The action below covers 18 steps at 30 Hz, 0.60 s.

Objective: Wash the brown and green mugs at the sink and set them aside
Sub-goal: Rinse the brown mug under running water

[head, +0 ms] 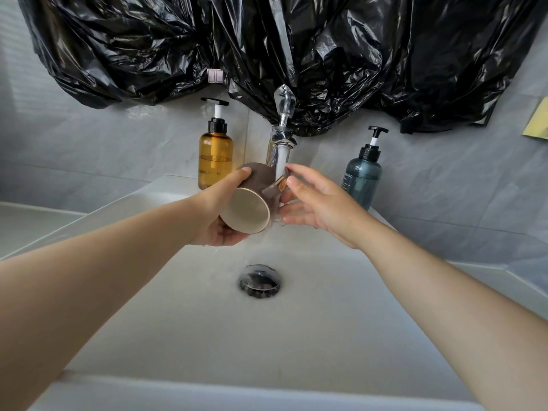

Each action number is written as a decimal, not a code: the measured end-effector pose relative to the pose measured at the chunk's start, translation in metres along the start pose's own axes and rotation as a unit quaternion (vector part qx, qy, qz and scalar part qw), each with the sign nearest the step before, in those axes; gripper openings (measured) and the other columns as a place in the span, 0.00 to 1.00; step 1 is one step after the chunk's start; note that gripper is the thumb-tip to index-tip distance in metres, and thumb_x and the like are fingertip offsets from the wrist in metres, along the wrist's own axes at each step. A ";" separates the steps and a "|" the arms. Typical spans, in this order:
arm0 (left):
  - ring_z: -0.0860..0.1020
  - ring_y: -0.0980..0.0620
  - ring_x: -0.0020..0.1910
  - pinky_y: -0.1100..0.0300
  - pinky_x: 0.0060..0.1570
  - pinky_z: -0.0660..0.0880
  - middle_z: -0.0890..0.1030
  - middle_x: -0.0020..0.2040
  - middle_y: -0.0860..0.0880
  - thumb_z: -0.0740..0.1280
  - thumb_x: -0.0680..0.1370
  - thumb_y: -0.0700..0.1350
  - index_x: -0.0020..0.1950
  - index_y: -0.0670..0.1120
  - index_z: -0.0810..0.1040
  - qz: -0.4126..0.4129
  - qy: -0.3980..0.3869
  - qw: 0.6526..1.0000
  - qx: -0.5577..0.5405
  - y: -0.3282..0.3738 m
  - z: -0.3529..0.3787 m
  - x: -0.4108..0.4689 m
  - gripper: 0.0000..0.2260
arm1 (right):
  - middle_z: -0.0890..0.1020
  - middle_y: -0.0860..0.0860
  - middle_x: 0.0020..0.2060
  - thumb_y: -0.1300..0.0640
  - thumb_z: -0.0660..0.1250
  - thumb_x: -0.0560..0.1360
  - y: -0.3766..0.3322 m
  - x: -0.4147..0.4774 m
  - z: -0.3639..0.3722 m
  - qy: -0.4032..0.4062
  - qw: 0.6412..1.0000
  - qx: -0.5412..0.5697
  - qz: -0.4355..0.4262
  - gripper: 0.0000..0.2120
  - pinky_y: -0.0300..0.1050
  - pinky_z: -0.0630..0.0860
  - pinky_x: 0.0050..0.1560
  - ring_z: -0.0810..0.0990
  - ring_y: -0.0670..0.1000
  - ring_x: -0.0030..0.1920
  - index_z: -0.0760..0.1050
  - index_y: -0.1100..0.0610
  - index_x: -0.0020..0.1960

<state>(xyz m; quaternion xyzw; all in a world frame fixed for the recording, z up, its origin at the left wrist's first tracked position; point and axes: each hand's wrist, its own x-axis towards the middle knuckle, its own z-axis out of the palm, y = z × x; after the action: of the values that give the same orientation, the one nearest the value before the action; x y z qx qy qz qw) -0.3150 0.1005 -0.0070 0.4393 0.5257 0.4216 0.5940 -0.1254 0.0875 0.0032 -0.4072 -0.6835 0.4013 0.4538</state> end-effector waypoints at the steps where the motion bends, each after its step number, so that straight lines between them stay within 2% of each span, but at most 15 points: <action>1: 0.81 0.45 0.39 0.60 0.27 0.78 0.82 0.48 0.41 0.66 0.72 0.68 0.62 0.46 0.72 0.000 0.001 1.000 0.009 0.000 0.000 0.000 0.30 | 0.79 0.53 0.46 0.53 0.61 0.81 0.001 0.000 0.001 0.002 1.000 -0.002 -0.002 0.20 0.49 0.82 0.50 0.83 0.52 0.43 0.66 0.51 0.72; 6: 0.81 0.45 0.38 0.61 0.30 0.74 0.82 0.46 0.42 0.68 0.69 0.69 0.57 0.48 0.74 0.009 -0.013 0.997 0.075 0.001 -0.001 0.001 0.29 | 0.77 0.52 0.43 0.52 0.62 0.80 0.001 0.000 0.004 0.033 0.999 -0.004 -0.005 0.15 0.43 0.82 0.44 0.81 0.47 0.37 0.70 0.55 0.65; 9: 0.80 0.45 0.37 0.62 0.31 0.72 0.82 0.44 0.42 0.68 0.70 0.67 0.56 0.47 0.74 0.003 -0.004 0.997 0.080 0.001 -0.005 0.002 0.27 | 0.77 0.53 0.44 0.52 0.64 0.80 0.003 0.002 0.008 0.044 0.999 -0.010 -0.011 0.13 0.42 0.82 0.44 0.80 0.46 0.38 0.71 0.55 0.63; 11: 0.79 0.46 0.35 0.62 0.31 0.70 0.82 0.44 0.41 0.67 0.71 0.67 0.56 0.46 0.74 -0.004 0.006 0.998 0.070 0.003 -0.010 0.002 0.26 | 0.77 0.55 0.49 0.53 0.63 0.80 0.003 0.004 0.009 0.043 0.999 -0.011 -0.010 0.16 0.45 0.83 0.47 0.80 0.48 0.44 0.71 0.55 0.66; 14: 0.79 0.46 0.38 0.62 0.32 0.69 0.84 0.45 0.39 0.66 0.71 0.67 0.54 0.46 0.76 -0.010 0.018 0.999 0.042 0.006 -0.013 0.002 0.26 | 0.77 0.52 0.56 0.54 0.61 0.81 0.004 0.005 0.008 0.019 0.999 -0.028 -0.001 0.22 0.49 0.82 0.53 0.78 0.48 0.52 0.65 0.53 0.74; 18: 0.81 0.45 0.40 0.61 0.32 0.71 0.84 0.47 0.38 0.68 0.69 0.67 0.54 0.45 0.75 -0.015 0.023 1.000 -0.011 0.008 -0.011 0.000 0.28 | 0.76 0.51 0.59 0.54 0.61 0.81 0.003 0.004 0.006 0.024 0.998 -0.051 0.009 0.22 0.50 0.81 0.54 0.78 0.49 0.54 0.64 0.54 0.74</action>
<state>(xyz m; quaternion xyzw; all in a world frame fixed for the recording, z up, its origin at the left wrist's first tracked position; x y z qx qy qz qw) -0.3265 0.1030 0.0001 0.4149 0.5408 0.4283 0.5933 -0.1312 0.0906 0.0004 -0.4450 -0.6885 0.3603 0.4451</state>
